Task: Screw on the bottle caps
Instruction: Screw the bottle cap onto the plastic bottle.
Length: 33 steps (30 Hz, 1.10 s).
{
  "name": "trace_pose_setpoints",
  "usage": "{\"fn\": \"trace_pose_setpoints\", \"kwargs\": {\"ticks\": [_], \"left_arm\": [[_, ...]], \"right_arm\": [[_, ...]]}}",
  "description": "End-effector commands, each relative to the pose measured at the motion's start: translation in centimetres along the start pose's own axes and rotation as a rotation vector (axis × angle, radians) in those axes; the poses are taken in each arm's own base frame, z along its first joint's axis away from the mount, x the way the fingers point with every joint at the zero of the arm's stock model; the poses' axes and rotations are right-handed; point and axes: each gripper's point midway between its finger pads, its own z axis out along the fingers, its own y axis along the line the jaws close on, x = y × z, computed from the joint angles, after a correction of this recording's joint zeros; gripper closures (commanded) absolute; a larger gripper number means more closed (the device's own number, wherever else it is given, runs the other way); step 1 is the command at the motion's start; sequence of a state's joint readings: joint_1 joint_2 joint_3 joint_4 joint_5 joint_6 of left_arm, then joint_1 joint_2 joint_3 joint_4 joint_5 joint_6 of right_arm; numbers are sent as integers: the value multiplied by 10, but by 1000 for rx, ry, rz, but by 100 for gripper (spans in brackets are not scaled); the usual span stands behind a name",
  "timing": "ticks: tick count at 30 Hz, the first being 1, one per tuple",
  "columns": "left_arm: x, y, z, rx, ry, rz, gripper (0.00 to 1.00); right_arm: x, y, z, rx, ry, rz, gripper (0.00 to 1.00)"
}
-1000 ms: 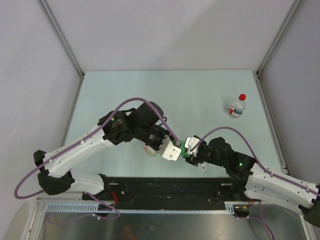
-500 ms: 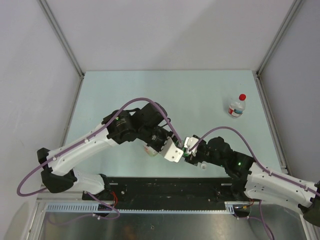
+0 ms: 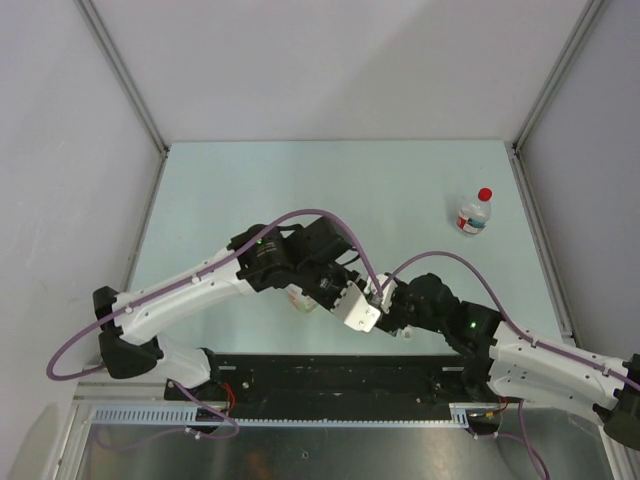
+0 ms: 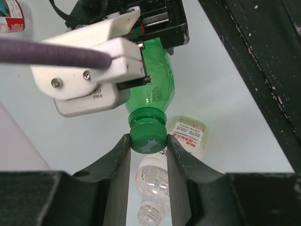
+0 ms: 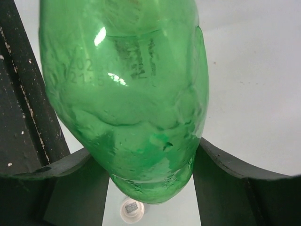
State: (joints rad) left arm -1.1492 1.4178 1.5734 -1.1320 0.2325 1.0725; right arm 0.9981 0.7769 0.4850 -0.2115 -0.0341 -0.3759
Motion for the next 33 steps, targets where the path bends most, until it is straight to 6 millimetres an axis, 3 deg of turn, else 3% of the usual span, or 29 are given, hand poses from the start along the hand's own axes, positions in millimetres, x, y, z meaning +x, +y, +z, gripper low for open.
{"fn": "trace_pose_setpoints", "kwargs": {"ticks": [1, 13, 21, 26, 33], "left_arm": [[6, 4, 6, -21, 76, 14, 100], [-7, -22, 23, 119, -9, 2, 100], [-23, -13, 8, 96, -105, -41, 100], [-29, -3, -2, 61, -132, -64, 100], [-14, 6, -3, -2, -70, -70, 100]], "right_arm": [[-53, -11, -6, 22, -140, 18, 100], [-90, -4, -23, -27, -324, -83, 100], [-104, 0, -46, -29, -448, -100, 100], [-105, 1, -49, -28, -460, -78, 100], [-102, -2, -52, -10, -451, 11, 100]]}}
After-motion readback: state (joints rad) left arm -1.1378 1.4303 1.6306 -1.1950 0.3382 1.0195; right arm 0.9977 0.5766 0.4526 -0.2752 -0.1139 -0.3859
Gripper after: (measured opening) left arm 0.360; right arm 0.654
